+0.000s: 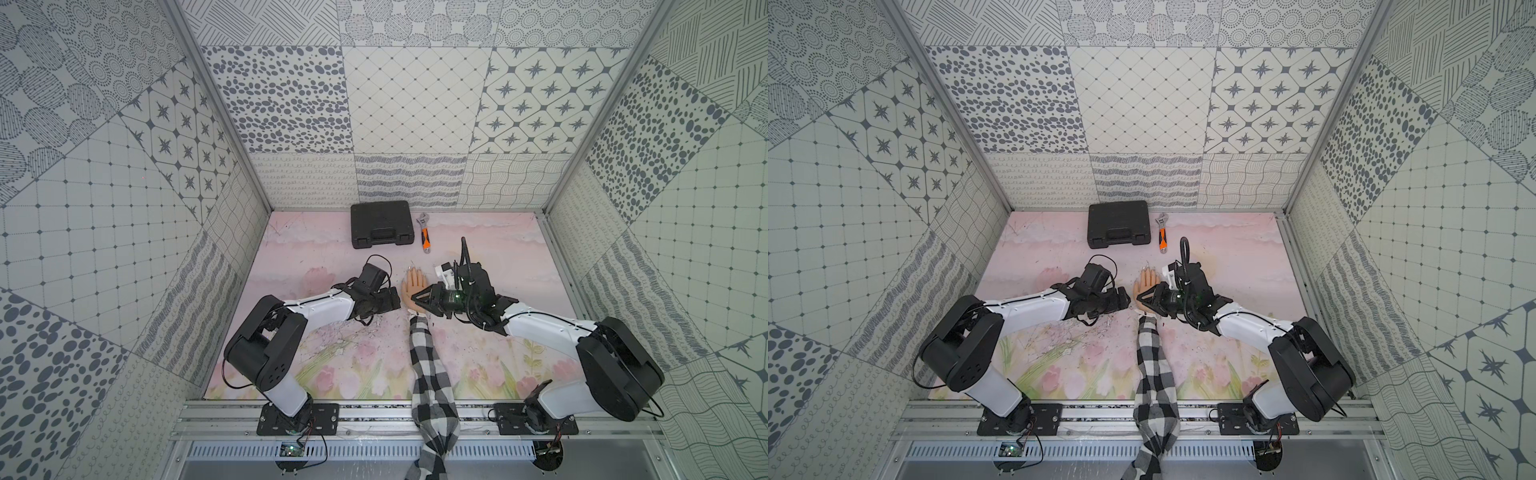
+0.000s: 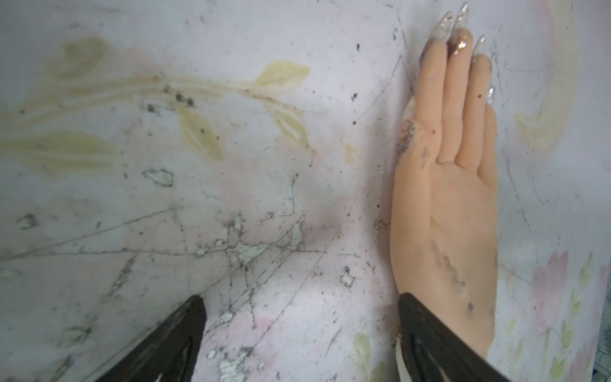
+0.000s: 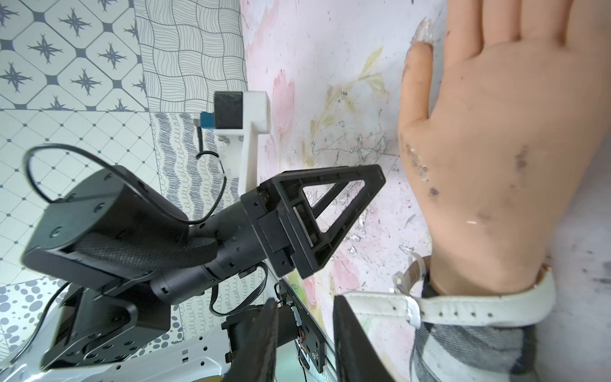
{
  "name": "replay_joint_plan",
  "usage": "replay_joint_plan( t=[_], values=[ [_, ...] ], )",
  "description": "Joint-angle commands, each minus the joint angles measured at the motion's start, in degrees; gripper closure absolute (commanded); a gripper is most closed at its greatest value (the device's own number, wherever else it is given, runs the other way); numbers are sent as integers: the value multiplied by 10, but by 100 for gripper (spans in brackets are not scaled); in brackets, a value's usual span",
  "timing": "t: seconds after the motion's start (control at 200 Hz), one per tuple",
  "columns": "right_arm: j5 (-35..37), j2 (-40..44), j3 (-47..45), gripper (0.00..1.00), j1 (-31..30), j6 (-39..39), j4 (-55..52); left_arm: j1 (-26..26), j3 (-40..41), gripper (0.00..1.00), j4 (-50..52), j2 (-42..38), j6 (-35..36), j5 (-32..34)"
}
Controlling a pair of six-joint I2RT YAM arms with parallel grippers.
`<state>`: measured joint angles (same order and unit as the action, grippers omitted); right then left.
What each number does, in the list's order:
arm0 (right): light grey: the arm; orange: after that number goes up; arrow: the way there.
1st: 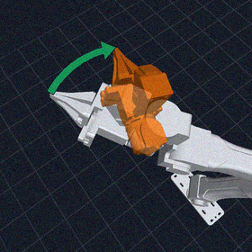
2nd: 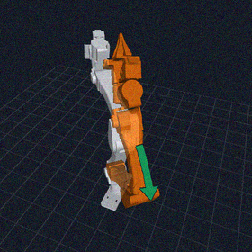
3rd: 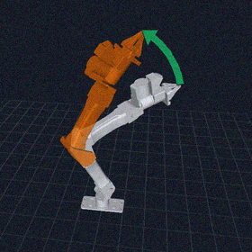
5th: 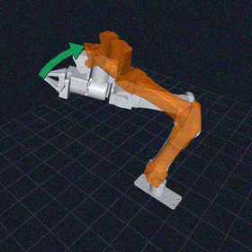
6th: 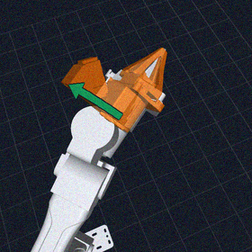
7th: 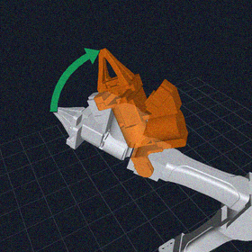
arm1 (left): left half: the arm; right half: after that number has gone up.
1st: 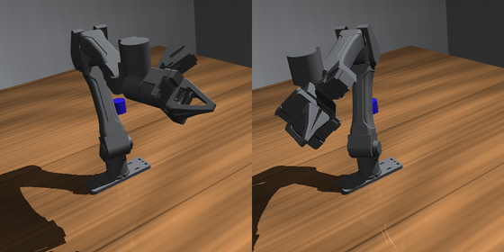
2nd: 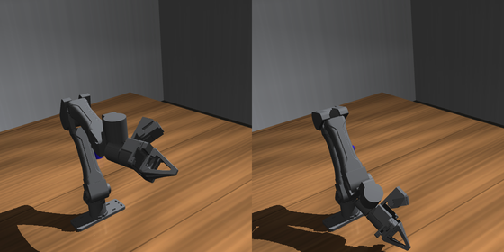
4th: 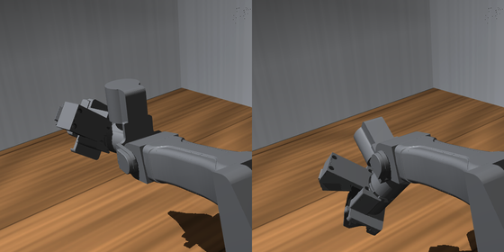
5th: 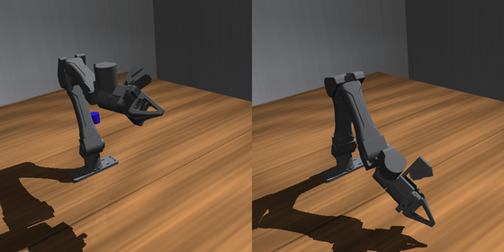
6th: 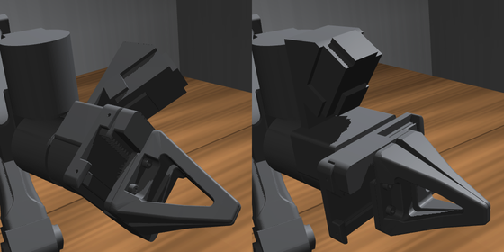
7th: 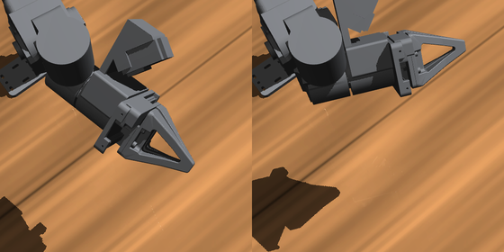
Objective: Take off the watch
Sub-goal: Untie the watch from the hand.
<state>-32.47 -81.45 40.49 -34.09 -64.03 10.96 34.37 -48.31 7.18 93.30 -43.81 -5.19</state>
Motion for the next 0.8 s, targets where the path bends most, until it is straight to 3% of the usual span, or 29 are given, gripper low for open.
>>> replay_joint_plan(
  t=[0.0, 0.25, 0.79],
  values=[
    [18, 33, 3, 66, 15, 29, -37, -8, 5, 7, 83, -3, 15, 7],
    [32, 40, -22, 58, 22, 55, -73, -12, -3, 7, 84, -4, 21, 3],
    [37, -35, -6, 60, -21, 60, -52, -16, -18, 7, 89, 10, 26, -8]
  ],
)
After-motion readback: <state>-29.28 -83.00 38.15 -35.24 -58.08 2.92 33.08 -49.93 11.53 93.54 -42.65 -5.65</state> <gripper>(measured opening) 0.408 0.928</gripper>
